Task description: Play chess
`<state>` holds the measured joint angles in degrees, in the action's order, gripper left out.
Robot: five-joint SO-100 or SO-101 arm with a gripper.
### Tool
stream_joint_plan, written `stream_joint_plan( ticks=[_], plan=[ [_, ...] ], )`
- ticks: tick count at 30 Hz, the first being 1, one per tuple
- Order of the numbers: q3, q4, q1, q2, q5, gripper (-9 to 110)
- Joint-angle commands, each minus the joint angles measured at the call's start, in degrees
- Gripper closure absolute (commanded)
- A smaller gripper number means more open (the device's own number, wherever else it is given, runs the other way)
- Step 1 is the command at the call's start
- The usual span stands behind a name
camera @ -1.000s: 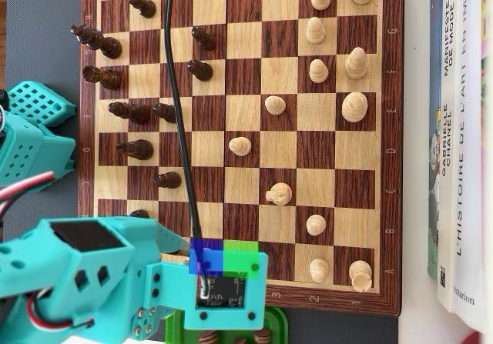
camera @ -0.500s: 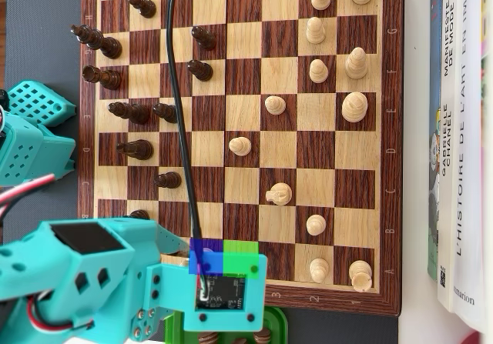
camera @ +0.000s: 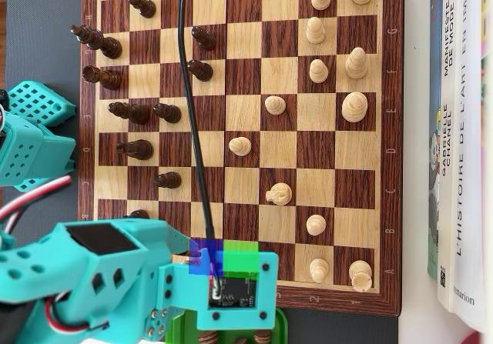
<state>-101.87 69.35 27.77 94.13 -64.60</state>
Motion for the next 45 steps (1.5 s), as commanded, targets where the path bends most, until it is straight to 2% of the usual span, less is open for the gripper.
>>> stream_joint_plan(
  ticks=[1,13,19,45],
  plan=[
    [2.9,-0.4,0.4,0.4,0.4,85],
    [3.1,-0.5,0.8,0.5,0.4,85],
    [3.0,-0.5,0.8,0.8,0.4,91],
    [3.0,0.0,1.2,0.9,0.4,91]
  ],
)
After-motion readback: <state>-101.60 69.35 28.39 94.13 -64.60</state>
